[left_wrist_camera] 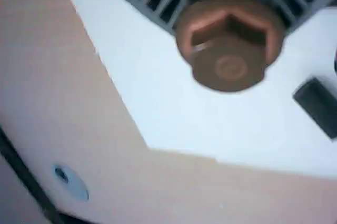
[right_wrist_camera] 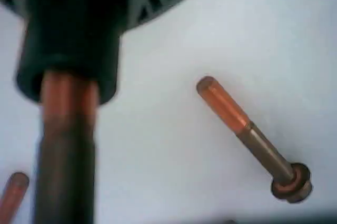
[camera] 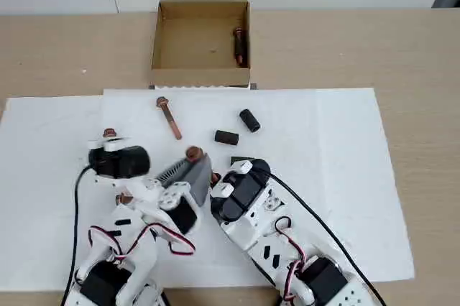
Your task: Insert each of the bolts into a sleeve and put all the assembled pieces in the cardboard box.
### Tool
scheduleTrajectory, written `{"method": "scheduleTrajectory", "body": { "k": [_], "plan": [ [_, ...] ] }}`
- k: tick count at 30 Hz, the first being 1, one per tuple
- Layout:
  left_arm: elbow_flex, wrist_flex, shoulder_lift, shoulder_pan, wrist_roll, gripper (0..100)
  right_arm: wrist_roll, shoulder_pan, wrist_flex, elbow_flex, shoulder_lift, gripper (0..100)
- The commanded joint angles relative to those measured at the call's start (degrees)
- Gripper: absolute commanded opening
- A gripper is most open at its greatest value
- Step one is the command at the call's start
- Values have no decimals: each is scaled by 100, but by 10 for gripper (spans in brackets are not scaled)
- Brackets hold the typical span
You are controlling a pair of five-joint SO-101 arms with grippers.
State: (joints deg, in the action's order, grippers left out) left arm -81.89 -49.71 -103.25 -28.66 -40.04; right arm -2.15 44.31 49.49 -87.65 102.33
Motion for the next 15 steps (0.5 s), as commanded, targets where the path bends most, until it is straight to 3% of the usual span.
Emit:
{"method": "scheduleTrajectory", "body": {
  "k": [1,8,15],
  "plan": [
    [22,-167,-70,-308,149,6,-202,48,-154,237,-13,2],
    [-145,-765,-70,-791,466,6,-237,48,-382,246,-13,2],
    [-163,-818,-70,-905,932,12,-237,48,-391,229,-13,2]
  ]
}}
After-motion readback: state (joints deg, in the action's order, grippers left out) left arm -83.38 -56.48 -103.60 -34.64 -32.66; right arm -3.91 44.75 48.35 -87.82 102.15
